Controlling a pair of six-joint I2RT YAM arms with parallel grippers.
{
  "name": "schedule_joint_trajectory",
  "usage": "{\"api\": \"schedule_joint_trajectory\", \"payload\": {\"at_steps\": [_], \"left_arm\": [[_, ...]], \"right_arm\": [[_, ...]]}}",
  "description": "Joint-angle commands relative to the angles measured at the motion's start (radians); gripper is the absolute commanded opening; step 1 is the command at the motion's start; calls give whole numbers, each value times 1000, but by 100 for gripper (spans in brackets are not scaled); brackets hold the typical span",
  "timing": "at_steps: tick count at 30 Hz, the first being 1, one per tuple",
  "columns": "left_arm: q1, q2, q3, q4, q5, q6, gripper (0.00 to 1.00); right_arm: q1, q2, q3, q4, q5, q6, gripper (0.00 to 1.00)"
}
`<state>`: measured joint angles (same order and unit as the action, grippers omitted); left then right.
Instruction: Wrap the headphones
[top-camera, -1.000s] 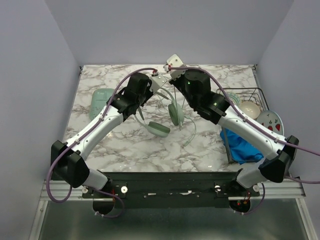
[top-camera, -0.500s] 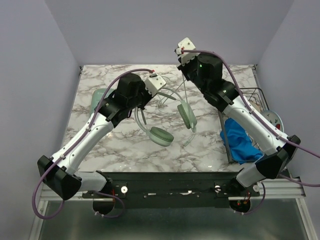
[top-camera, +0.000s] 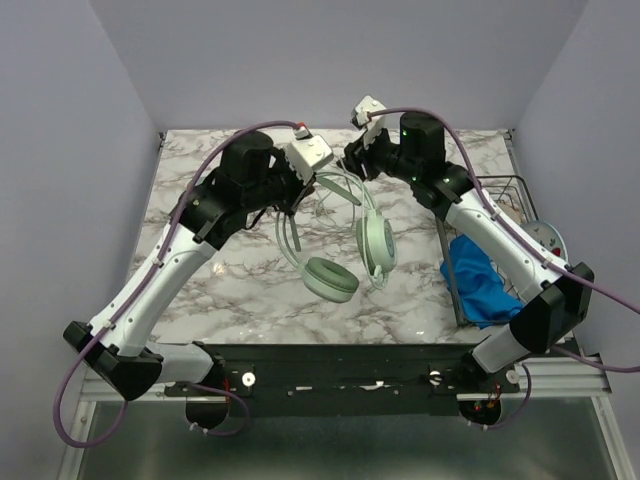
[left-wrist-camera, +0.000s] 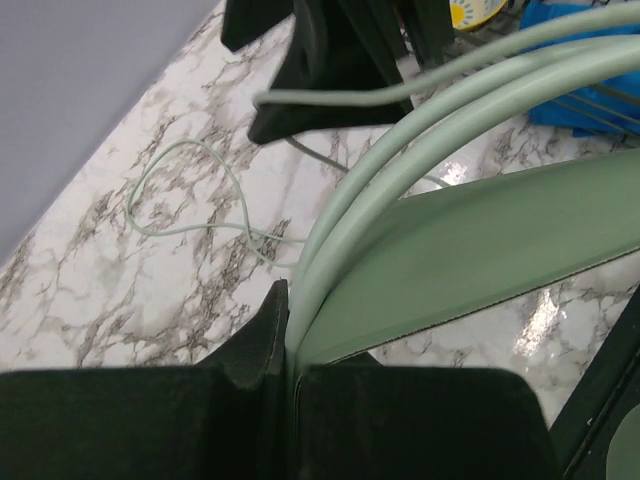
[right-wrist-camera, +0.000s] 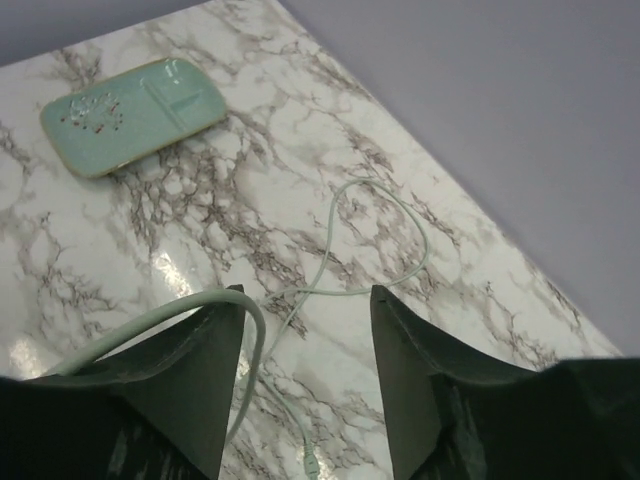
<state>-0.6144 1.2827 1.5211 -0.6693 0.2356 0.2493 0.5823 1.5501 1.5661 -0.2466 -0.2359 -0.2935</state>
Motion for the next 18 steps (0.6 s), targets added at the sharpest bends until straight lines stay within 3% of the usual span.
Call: {"api": "schedule_joint_trajectory", "payload": {"at_steps": [1,10,18], "left_arm": [[-4,-40,103,-42,21,-134,0],[-2,-39,252,-75,-214,-197,0],[1,10,385,-99,-272,-274,0]], "right_arm": [[-9,-21,-92,165,-187,89,65],[-16,24,-290,449,-304,247,66],[-18,134,-377,690,-361,435,68]]}}
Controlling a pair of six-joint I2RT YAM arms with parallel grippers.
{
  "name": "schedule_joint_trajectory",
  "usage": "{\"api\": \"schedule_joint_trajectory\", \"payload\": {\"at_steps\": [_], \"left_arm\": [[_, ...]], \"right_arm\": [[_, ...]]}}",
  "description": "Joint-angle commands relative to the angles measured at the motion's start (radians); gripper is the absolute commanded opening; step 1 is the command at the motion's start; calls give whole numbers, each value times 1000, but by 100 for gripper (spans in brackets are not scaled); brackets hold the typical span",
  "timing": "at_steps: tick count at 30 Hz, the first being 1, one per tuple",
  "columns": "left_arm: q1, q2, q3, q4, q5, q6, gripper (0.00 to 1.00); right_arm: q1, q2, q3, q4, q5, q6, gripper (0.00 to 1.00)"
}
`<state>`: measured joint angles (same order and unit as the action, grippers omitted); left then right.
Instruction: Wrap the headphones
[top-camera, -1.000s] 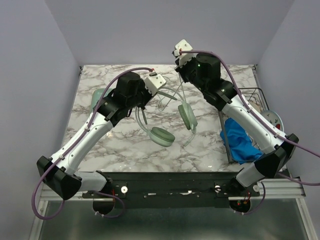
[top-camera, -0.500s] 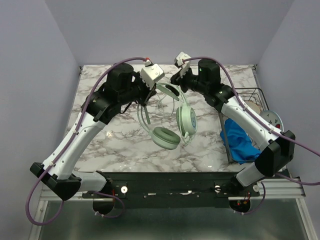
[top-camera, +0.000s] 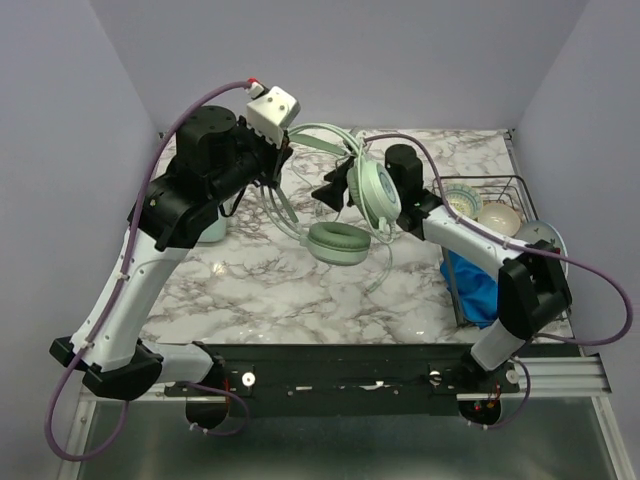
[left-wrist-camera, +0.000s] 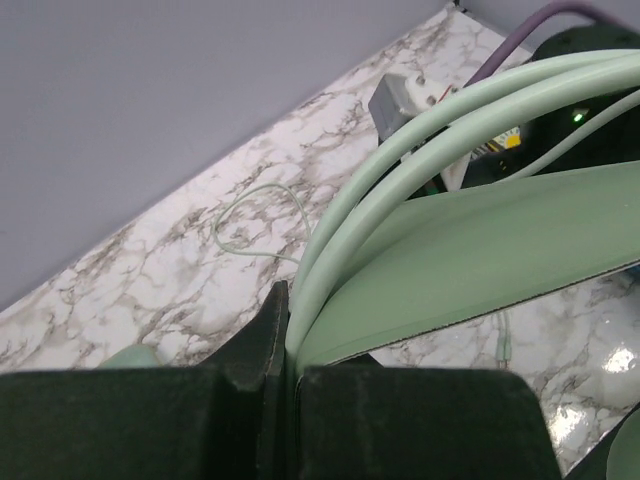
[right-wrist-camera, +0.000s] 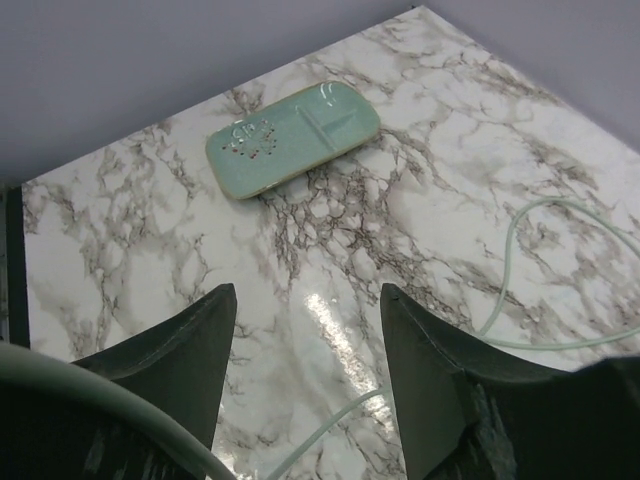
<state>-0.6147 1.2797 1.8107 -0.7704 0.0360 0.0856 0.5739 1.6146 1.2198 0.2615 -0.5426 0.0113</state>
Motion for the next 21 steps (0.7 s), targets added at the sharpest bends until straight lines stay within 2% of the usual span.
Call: {"api": "schedule_joint_trajectory", "payload": {"at_steps": [1,10,13,16,17,20,21], "left_arm": [[3,21,104,0,-83,-112,0],[49,56,239,-24,-116,-236,0],[66,69,260,-29,-101,-263,0],[118,76,260,-18,-82,-313,0],[169,78,262,-14,-67,-325,0],[271,95,268,9,-9,-405,0],[330,111,268,25,4,-429,0]], "right_arm": [[-8,77,-42,205,-51,150,68],[-8,195,-114,361,58,262,63],[-6,241,-94,442,27,337,54],[-5,283,-52,443,41,366,35],[-6,292,-51,440,44,369,27],[1,312,-52,427,35,377,12],[7,314,-51,403,36,360,10]]}}
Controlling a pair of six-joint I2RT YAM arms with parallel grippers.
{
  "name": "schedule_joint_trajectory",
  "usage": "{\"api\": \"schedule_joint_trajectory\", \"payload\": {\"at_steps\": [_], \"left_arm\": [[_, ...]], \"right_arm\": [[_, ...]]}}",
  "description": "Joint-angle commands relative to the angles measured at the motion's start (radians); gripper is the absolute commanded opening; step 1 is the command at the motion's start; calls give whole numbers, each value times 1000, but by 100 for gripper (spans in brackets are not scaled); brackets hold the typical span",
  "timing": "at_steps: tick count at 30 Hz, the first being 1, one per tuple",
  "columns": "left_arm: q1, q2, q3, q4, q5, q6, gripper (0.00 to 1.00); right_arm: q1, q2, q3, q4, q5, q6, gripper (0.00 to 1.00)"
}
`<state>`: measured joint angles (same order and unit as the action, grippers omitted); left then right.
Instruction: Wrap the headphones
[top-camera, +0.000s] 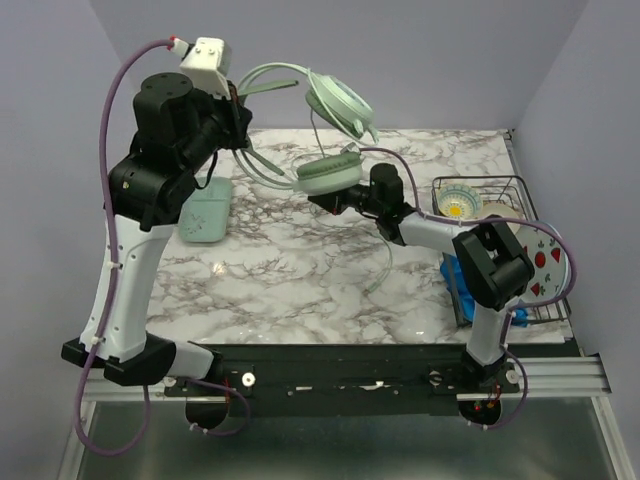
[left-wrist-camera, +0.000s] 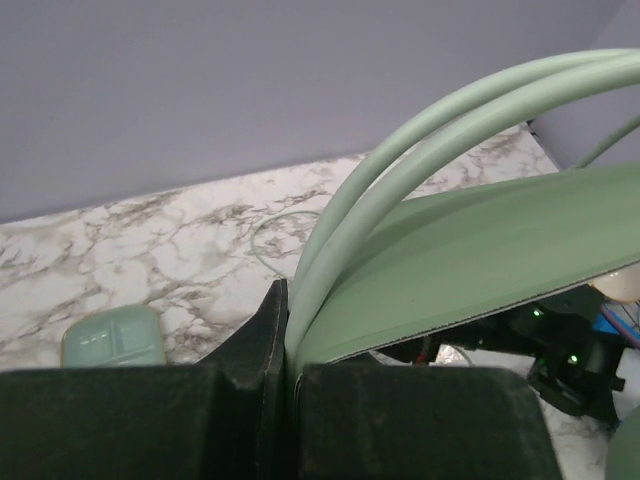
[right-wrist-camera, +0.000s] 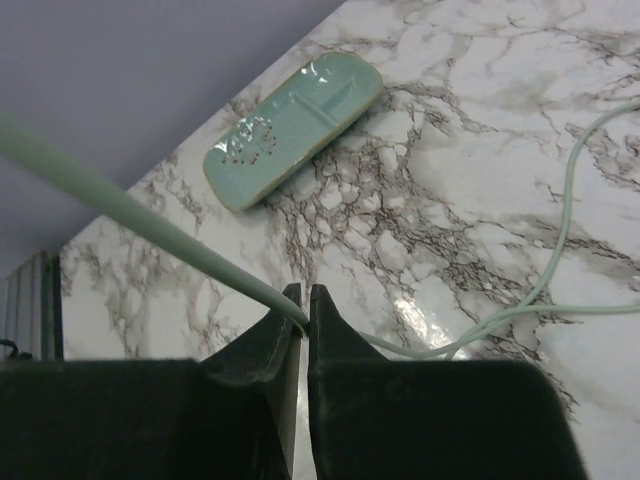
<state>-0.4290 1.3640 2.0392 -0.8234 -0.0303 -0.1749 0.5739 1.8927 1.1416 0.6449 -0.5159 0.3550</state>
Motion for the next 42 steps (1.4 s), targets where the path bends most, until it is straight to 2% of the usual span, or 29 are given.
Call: {"api": "schedule_joint_trajectory", "payload": {"at_steps": [1,3,6,11,13,19,25,26,29,30,32,33,34,37,42], "left_arm": [[174,40,41,84,84,-191,0],[229,78,49,104,116,-245,0],[257,130,45,145,86,-287,0],[315,216,50,217,-94,-273,0],[326,250,39,274,-202,-218,0],[355,339,-7,427,-386,-45,0],[351,388,-91,549,-451,78,0],[348,391,-106,558,-457,137,0],[316,376,-216,656,-457,273,0],[303,351,-302,735,-465,382,0],[253,322,-396,815,-471,501,0],[234,288,-490,861,-474,622,0],[211,270,-537,927,-470,667,0],[133,196,-694,987,-436,809,0],[20,109,-855,968,-393,922,0]], "right_arm": [[27,32,32,6,13,4,9],[49,28,41,-37,19,-30,6],[104,20,82,-135,51,-88,1],[224,-30,126,-324,120,-227,1],[269,-78,109,-395,143,-287,1],[303,-230,10,-461,166,-278,1],[345,-297,84,-657,194,-346,1],[345,-320,95,-689,200,-375,1],[342,-374,144,-789,312,-405,1],[343,-380,167,-860,395,-421,1],[340,-382,217,-947,495,-473,1],[337,-362,286,-1035,599,-490,1],[327,-351,317,-1076,644,-519,1],[288,-313,417,-1171,749,-556,1],[218,-302,483,-1186,830,-617,1]]}}
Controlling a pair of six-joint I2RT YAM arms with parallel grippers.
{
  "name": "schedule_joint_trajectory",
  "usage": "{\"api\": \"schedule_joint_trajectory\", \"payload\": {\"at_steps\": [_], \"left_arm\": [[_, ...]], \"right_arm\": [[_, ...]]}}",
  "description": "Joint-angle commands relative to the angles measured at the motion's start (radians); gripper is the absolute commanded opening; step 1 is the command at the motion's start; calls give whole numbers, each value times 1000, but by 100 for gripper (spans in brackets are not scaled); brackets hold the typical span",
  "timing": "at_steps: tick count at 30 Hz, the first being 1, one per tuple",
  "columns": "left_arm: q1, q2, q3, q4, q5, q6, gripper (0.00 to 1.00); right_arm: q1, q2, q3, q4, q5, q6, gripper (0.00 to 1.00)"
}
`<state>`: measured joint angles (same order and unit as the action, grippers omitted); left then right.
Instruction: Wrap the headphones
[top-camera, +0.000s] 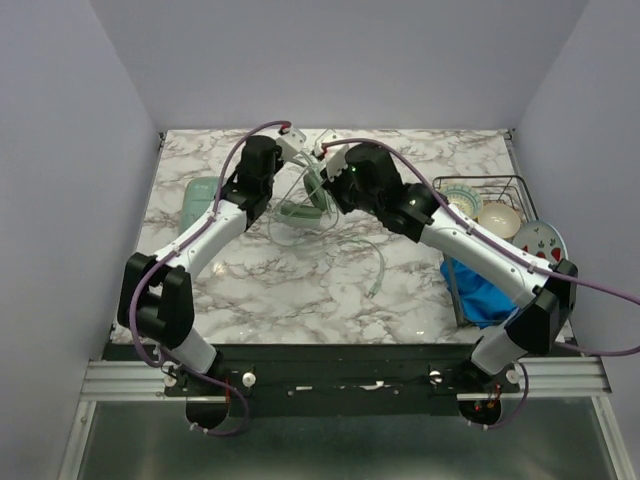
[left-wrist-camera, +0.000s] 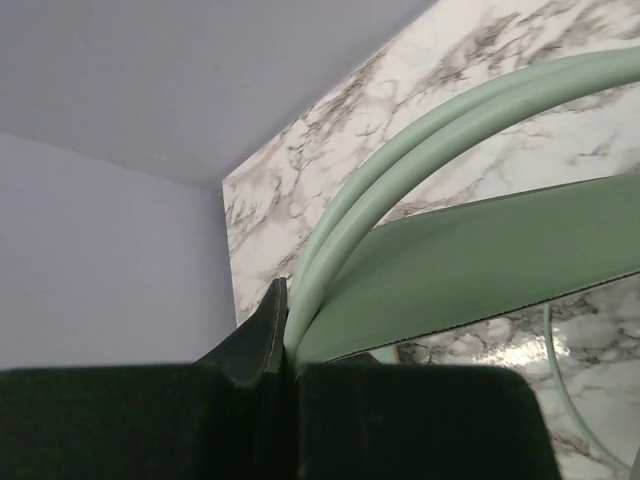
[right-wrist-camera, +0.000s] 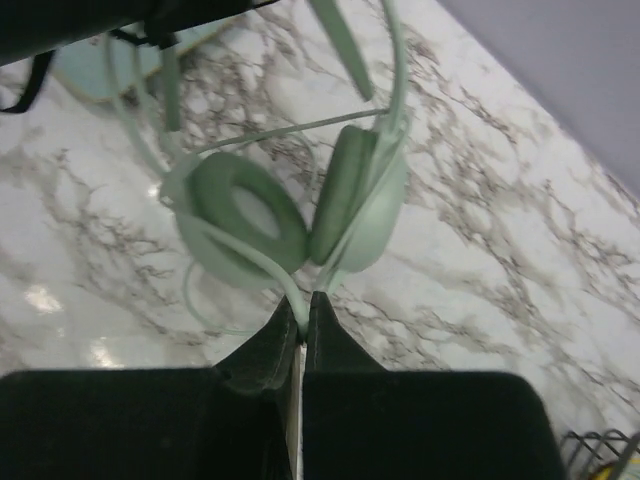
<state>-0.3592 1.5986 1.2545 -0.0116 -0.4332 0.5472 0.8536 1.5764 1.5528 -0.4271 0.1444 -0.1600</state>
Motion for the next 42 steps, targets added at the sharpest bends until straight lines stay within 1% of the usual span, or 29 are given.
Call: {"api": "schedule_joint_trajectory", "payload": {"at_steps": [1,4,8,11,12,14,15,17,18,19,20,22,23,24,26,27,29,30,31,34,35,36,38,40,41,42], "left_arm": [[-66,-135,-79,116,20,203,0],[-107,-172,-92,21,42,197,0],[-156,-209,-102,-59,53,178,0],[-184,-230,-101,-106,63,166,0],[-190,-236,-96,-116,71,163,0],[-201,-236,-81,-184,96,148,0],[-201,-238,-60,-215,120,134,0],[-204,-236,-37,-318,191,77,0],[-204,-238,-8,-355,217,53,0],[-202,-238,9,-413,259,19,0],[-201,-239,28,-441,275,-39,0],[-195,-246,81,-508,312,-104,0],[-192,-249,95,-525,344,-165,0],[-189,-252,123,-537,358,-193,0],[-178,-256,152,-573,370,-246,0],[-176,-255,180,-585,369,-286,0],[-173,-250,201,-611,370,-317,0],[-173,-255,210,-613,376,-340,0],[-173,-261,217,-619,389,-351,0],[-173,-276,247,-637,433,-391,0],[-173,-281,258,-643,464,-403,0],[-173,-282,282,-651,474,-415,0],[-173,-289,309,-680,508,-446,0],[-173,-298,345,-705,525,-458,0],[-173,-299,355,-711,525,-463,0],[-173,-302,370,-712,521,-464,0]], "right_arm": [[-88,29,87,-114,187,-128,1],[-140,45,102,-114,257,-168,1],[-183,56,116,-98,282,-229,1],[-192,53,109,-42,287,-279,1],[-195,48,107,-18,262,-285,1],[-206,37,107,1,210,-289,1],[-209,28,92,31,152,-288,1],[-220,-4,60,73,91,-280,1],[-223,-16,44,108,28,-279,1],[-232,-30,15,122,8,-262,1],[-237,-36,4,131,-9,-250,1],[-257,-44,-31,152,-57,-211,1],[-263,-55,-46,162,-74,-201,1],[-271,-62,-60,184,-119,-191,1],[-283,-90,-118,223,-147,-159,1],[-286,-101,-137,272,-190,-145,1],[-298,-125,-180,329,-215,-96,3],[-304,-145,-216,387,-230,-81,3],[-312,-153,-229,408,-271,-49,4],[-317,-167,-263,481,-347,-6,10],[-318,-167,-270,493,-368,2,19],[-317,-167,-278,522,-384,8,23],[-318,-161,-301,553,-410,36,25],[-324,-155,-321,605,-425,69,38],[-326,-148,-324,622,-437,82,43],[-326,-147,-327,652,-450,94,44]]}}
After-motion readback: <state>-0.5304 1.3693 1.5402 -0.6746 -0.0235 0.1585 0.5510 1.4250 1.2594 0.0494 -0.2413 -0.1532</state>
